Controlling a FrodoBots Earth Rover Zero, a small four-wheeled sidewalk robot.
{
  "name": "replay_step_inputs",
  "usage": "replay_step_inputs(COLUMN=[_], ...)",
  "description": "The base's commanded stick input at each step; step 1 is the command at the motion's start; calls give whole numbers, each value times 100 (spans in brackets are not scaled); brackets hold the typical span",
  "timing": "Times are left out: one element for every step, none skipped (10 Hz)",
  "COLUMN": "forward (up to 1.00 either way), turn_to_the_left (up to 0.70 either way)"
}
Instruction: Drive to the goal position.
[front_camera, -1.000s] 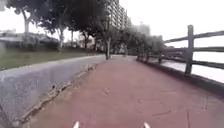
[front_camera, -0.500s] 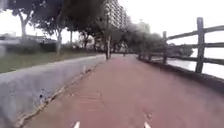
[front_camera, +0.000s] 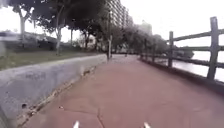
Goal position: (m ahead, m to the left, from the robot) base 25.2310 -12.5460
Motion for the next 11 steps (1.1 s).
replay_step_inputs(forward=[70, 70, 70, 70, 70, 70, 70, 70, 70, 70, 70], turn_to_the_left=[0, -11, -27, -27, -27, -27, -14, -2, 0, 0, 0])
